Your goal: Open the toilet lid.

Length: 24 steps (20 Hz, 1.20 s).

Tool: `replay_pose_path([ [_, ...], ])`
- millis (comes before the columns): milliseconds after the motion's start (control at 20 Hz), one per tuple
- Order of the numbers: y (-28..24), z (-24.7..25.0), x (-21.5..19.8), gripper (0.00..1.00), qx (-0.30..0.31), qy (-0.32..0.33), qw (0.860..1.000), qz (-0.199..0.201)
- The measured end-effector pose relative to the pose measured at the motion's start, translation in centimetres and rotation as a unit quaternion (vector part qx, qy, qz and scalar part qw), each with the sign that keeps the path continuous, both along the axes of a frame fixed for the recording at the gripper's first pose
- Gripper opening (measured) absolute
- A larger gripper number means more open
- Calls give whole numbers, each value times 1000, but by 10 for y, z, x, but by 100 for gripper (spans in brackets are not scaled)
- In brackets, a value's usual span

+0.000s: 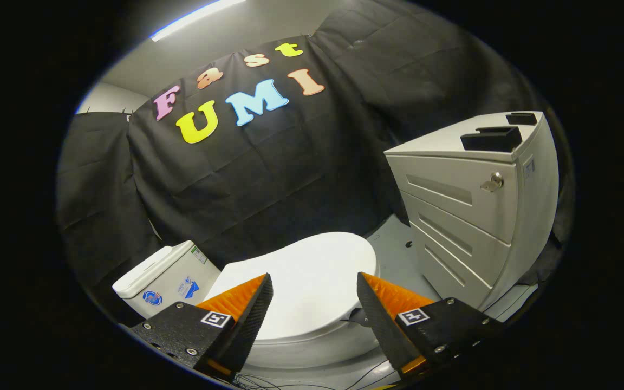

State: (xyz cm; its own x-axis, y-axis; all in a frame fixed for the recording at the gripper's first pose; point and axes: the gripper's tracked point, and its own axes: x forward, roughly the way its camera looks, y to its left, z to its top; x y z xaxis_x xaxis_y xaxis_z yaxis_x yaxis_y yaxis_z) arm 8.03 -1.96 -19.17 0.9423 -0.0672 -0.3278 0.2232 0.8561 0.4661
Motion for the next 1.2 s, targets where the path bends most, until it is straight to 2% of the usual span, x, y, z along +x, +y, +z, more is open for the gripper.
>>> replay_pose_path([
  [200,-8,-12,4,96,44,2,999,-22],
  [600,-28,-54,-5,96,81,33,994,-63],
  [1050,-28,-86,-7,93,174,56,978,-100],
  [1100,-26,-88,-6,91,188,60,975,-102],
  [1150,-22,-89,-6,83,198,63,973,-104],
  [1200,-22,-91,-7,80,203,65,971,-108],
])
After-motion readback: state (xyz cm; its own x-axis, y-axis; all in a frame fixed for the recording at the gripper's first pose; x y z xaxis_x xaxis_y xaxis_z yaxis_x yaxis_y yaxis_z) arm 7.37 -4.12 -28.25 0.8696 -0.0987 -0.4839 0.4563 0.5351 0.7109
